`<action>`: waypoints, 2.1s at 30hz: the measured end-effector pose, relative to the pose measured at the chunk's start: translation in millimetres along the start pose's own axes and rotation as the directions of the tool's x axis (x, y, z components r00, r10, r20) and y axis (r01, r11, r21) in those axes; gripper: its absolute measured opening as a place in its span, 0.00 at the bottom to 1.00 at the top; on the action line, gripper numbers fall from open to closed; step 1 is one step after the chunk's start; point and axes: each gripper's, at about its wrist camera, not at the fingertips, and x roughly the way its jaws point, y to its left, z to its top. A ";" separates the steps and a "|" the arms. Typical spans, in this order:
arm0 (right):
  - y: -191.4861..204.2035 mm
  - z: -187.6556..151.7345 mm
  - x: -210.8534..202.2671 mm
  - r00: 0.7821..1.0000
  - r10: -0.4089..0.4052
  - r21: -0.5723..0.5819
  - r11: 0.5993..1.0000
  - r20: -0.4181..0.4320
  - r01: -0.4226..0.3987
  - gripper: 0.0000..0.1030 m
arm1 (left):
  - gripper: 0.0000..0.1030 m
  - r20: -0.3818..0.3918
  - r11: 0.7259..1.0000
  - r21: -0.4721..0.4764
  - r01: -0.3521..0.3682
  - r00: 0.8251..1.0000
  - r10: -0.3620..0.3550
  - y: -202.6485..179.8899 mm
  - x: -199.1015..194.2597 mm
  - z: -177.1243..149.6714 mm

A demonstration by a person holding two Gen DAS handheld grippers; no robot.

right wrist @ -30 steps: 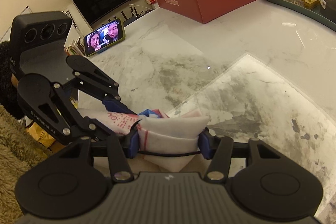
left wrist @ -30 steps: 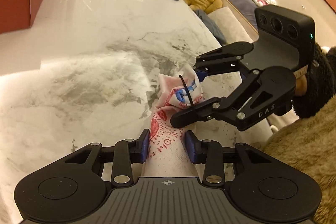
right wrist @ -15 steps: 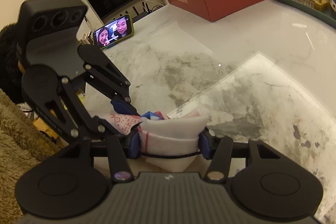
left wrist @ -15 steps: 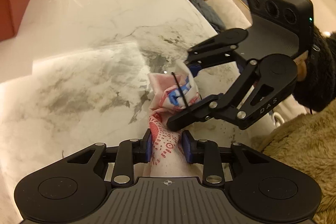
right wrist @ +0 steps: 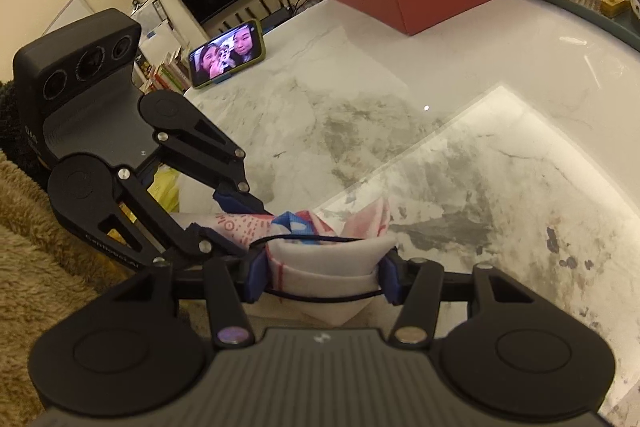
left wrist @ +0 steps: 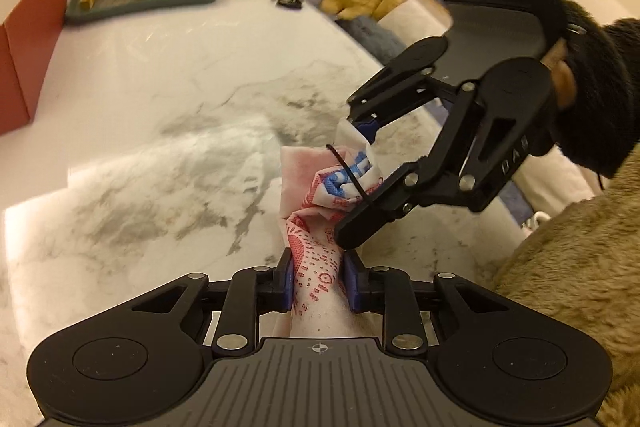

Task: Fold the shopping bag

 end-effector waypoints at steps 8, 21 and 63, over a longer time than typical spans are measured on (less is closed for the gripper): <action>-31.7 -5.1 -8.7 0.994 0.096 0.160 0.983 -0.051 -0.087 0.53 | 0.24 0.092 0.996 0.085 0.033 0.995 -0.041 -6.0 -7.6 -8.1; -54.2 -37.5 1.6 0.983 0.177 0.483 0.858 0.046 -0.177 0.50 | 0.27 -0.059 1.000 0.021 0.014 0.998 -0.012 9.1 9.6 2.4; -25.9 -28.6 -3.3 0.996 0.051 0.486 0.870 0.072 -0.079 0.52 | 0.22 0.100 0.971 0.226 -0.072 0.994 0.051 -32.7 1.9 -28.9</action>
